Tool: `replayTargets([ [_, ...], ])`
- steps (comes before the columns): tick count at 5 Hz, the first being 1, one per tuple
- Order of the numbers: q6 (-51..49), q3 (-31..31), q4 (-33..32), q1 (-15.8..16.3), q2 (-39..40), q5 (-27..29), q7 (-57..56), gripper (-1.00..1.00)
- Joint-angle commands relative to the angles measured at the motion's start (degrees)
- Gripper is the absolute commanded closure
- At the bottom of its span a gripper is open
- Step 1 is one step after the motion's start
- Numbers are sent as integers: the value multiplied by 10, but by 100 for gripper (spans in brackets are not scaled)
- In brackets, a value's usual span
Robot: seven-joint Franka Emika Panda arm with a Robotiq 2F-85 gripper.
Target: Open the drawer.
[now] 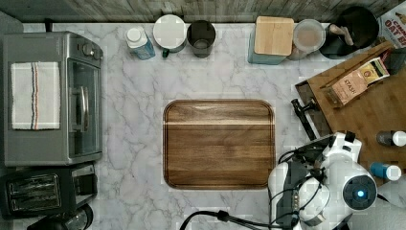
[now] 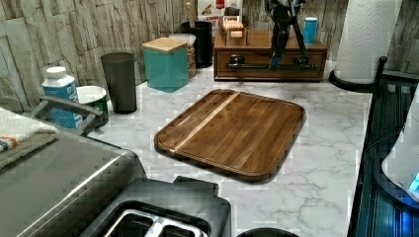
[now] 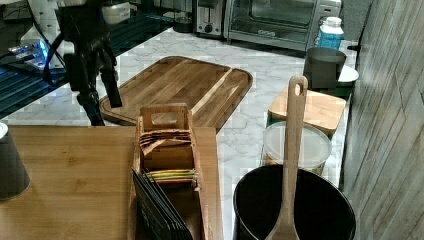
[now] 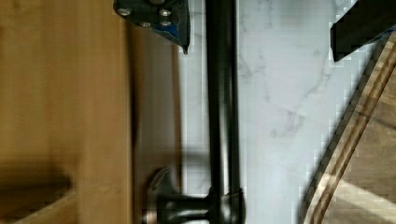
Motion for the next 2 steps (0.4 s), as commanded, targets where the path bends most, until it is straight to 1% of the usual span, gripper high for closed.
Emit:
replayTargets([
  [1, 93, 25, 27, 18, 80, 300, -234, -100],
  [2, 66, 25, 41, 14, 92, 240, -177, -100],
])
